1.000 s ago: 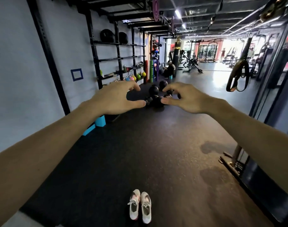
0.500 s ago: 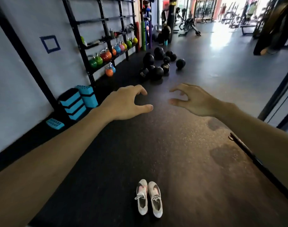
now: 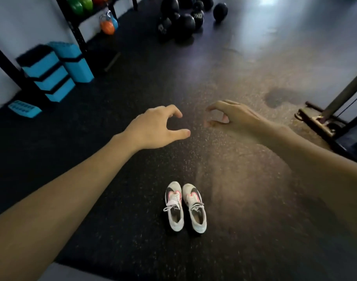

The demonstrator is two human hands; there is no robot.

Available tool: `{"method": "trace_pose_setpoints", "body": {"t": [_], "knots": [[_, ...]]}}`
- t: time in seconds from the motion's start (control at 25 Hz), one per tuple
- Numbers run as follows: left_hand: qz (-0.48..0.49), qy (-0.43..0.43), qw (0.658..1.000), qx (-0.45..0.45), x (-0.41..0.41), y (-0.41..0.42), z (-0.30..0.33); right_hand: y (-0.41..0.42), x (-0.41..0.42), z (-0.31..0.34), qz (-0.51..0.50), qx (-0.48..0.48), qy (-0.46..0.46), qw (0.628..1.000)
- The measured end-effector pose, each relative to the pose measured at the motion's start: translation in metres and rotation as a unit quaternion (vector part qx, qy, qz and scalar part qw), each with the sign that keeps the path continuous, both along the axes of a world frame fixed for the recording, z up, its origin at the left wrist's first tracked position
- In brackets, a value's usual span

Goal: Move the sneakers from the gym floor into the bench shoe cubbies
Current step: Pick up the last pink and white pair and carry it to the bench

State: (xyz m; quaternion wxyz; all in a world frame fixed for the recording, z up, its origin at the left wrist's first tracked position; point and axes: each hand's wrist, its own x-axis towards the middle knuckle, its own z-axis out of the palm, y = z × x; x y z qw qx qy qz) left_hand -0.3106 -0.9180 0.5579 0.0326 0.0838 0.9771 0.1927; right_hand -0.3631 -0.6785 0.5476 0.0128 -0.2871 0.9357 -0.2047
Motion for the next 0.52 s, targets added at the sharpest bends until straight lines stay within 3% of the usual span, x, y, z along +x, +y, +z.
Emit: {"method": "trace_pose_setpoints", "body": {"t": [0.32, 0.52], "knots": [[0.009, -0.086, 0.996, 0.01, 0.02, -0.008, -0.301, -0.005, 0.024, -0.31, -0.003, 0.031, -0.053, 0.998], [0.022, -0.12, 0.993, 0.008, 0.038, -0.005, -0.442, -0.001, 0.053, -0.457, -0.004, 0.054, -0.105, 0.993]]}}
